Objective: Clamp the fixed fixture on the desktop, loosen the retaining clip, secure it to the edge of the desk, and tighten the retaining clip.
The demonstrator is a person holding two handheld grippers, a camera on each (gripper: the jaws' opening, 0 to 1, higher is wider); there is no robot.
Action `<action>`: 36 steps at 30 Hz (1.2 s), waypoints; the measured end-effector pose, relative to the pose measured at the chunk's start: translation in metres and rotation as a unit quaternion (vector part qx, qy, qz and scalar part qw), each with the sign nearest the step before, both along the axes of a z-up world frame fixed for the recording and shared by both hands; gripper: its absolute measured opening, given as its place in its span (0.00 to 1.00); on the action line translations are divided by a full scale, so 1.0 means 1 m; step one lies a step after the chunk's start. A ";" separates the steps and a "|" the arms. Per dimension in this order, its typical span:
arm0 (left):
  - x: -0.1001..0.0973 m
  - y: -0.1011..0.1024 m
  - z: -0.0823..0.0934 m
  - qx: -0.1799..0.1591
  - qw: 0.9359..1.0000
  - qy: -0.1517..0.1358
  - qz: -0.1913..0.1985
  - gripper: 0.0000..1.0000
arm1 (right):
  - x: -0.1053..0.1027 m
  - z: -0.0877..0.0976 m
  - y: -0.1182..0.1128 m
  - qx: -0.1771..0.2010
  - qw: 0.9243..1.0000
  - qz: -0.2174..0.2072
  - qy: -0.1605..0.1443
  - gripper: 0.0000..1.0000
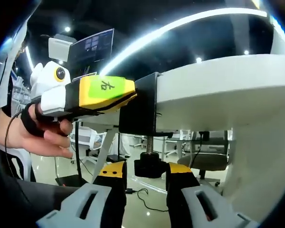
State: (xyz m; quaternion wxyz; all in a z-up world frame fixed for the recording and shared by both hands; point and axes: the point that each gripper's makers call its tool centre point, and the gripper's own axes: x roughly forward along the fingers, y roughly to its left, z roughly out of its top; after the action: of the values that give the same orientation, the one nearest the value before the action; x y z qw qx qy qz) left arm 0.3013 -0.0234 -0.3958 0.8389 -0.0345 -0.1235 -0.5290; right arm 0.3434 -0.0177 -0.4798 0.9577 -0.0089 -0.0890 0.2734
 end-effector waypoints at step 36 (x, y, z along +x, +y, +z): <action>-0.002 0.002 0.005 -0.013 1.000 -0.006 -0.010 0.01 | -0.022 -0.001 -0.009 0.021 0.973 -0.230 0.010 0.36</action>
State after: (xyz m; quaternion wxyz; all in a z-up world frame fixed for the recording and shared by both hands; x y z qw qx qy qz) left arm 0.2991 -0.0213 -0.3904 0.8325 -0.0435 -0.1349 -0.5356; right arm 0.3216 -0.0268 -0.4803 0.9957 -0.0069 -0.0809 0.0435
